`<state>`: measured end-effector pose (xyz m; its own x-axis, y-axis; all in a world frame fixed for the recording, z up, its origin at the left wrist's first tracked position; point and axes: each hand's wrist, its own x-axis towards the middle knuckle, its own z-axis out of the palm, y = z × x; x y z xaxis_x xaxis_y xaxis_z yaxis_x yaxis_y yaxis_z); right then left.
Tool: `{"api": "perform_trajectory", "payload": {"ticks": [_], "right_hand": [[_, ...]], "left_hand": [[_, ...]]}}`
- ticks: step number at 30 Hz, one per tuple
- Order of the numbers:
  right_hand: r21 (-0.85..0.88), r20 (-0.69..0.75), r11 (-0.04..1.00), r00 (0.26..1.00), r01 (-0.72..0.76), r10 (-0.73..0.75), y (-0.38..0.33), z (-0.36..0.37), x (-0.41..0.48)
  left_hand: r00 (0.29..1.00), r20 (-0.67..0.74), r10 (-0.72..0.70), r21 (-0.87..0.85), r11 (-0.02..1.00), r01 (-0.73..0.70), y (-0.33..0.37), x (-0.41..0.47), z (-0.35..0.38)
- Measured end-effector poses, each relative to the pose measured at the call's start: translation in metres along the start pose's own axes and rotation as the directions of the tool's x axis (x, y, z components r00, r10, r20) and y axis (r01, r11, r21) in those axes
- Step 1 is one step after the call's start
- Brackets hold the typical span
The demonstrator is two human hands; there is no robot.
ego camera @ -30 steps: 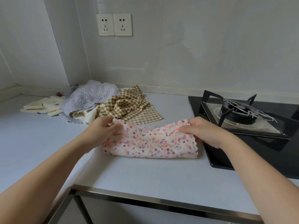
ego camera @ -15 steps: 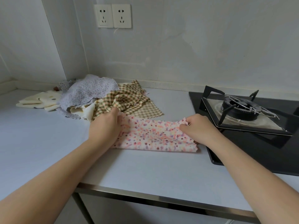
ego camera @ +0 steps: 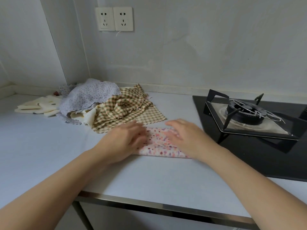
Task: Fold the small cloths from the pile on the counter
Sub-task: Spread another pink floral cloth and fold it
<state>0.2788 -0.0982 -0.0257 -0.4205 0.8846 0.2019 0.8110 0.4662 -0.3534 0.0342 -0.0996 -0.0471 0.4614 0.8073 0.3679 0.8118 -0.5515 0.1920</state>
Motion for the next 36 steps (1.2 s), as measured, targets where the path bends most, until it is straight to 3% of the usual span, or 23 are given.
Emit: {"api": "perform_trajectory", "payload": {"ticks": [2, 5, 7, 8, 10, 12, 13, 16, 18, 21, 24, 30, 33, 36], "right_hand": [[-0.130, 0.332, 0.992, 0.943, 0.003, 0.040, -0.002, 0.013, -0.001], [-0.252, 0.421, 0.967, 0.905, 0.046, 0.067, 0.004, 0.019, 0.000], [-0.267, 0.372, 0.964, 0.924, 0.009, 0.094, 0.007, 0.015, 0.003], [-0.288, 0.304, 0.958, 0.947, -0.010, 0.101, 0.010, 0.012, 0.005], [-0.296, 0.036, 0.955, 0.999, -0.014, 0.025, 0.013, 0.006, 0.005], [-0.157, -0.174, 0.987, 0.983, 0.038, -0.065, 0.015, 0.002, 0.005], [-0.057, -0.170, 0.997, 0.983, 0.060, -0.069, 0.015, 0.001, 0.004], [0.012, -0.017, 0.996, 0.996, 0.092, -0.092, 0.015, 0.007, 0.006], [0.034, -0.038, 0.997, 0.997, 0.062, -0.061, 0.017, 0.008, 0.008], [0.064, -0.073, 0.998, 0.997, 0.026, -0.022, 0.021, 0.006, 0.008], [0.060, -0.080, 0.998, 0.997, 0.014, -0.009, 0.021, 0.005, 0.007], [0.037, -0.105, 0.999, 0.994, -0.021, 0.025, 0.026, 0.006, 0.010], [-0.026, -0.141, 0.994, 0.984, -0.110, 0.106, 0.025, -0.002, 0.010], [-0.006, -0.192, 0.988, 0.970, -0.152, 0.148, 0.022, -0.010, 0.006]], "left_hand": [[0.942, 0.315, -0.114, 0.053, 0.993, 0.102, 0.002, -0.002, 0.005], [0.886, 0.418, -0.200, 0.125, 0.979, 0.162, 0.006, -0.001, 0.005], [0.907, 0.370, -0.203, 0.198, 0.971, 0.137, 0.008, -0.001, 0.001], [0.940, 0.285, -0.190, 0.254, 0.960, 0.117, 0.010, -0.001, -0.002], [0.988, -0.004, -0.154, 0.303, 0.942, 0.148, 0.011, -0.001, -0.009], [0.969, -0.182, -0.165, 0.172, 0.965, 0.197, 0.010, -0.001, -0.014], [0.968, -0.215, -0.132, 0.123, 0.979, 0.161, 0.010, -0.001, -0.014], [0.992, -0.120, 0.042, 0.010, 0.999, -0.041, 0.008, -0.005, -0.014], [0.990, 0.015, 0.140, -0.091, 0.986, -0.138, 0.009, -0.006, -0.013], [0.991, 0.008, 0.137, -0.207, 0.969, -0.132, 0.010, -0.005, -0.014], [0.993, -0.028, 0.113, -0.208, 0.971, -0.116, 0.005, -0.005, -0.011], [0.993, 0.108, 0.048, -0.096, 0.995, -0.038, 0.005, -0.002, -0.002], [0.977, 0.192, 0.088, -0.169, 0.984, -0.055, 0.001, -0.001, -0.009], [0.997, 0.046, 0.060, -0.022, 0.998, -0.059, -0.014, -0.003, -0.011]]}}
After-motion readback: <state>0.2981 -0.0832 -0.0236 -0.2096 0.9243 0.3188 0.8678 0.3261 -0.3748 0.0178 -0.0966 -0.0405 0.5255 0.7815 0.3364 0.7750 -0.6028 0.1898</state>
